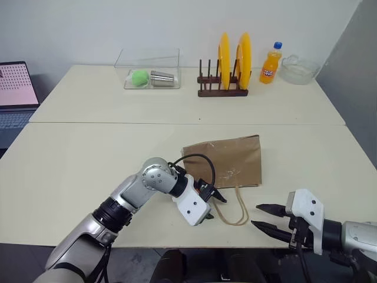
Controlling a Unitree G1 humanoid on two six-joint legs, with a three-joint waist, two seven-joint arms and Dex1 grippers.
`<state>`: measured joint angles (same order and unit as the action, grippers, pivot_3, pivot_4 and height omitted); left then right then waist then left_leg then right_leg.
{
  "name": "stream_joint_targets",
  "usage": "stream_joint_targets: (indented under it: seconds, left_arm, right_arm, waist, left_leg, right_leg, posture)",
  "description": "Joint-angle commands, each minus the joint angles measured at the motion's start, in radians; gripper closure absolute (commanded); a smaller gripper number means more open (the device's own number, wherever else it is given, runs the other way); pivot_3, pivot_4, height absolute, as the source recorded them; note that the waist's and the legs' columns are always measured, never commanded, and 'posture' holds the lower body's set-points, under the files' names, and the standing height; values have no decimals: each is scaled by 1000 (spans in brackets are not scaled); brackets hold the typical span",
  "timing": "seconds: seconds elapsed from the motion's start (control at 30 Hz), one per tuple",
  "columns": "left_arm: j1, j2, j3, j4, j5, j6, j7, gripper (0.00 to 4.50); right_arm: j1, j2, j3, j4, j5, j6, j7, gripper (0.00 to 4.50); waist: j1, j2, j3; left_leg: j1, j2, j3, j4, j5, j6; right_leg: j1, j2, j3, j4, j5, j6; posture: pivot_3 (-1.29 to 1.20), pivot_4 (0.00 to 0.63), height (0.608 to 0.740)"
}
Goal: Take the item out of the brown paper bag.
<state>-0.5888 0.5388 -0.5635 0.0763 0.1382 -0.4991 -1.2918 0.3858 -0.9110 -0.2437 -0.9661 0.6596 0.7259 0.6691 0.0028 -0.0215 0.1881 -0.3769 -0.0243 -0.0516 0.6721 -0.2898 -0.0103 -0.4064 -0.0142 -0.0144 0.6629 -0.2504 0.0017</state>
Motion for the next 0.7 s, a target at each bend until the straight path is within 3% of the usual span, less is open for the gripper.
stream_joint_targets:
  seconds: [0.03,0.7]
  left_arm:
    - [-28,-25,-12,43,33,-65,41,1672]
    - [-69,-91,-18,145,41,-97,83,1672]
  right_arm:
    - [2,-30,-14,-81,51,-26,-44,2572]
    - [114,-176,-42,-81,147,-107,-141,2572]
  waist:
    - [0,0,0]
    - [2,0,0]
  left_leg:
    - [0,0,0,0,0,0]
    - [-2,0,0,5,0,1]
  right_leg:
    - [0,0,0,0,0,0]
    - [1,0,0,0,2,3]
  posture:
    - [0,150,740]
    - [0,150,740]
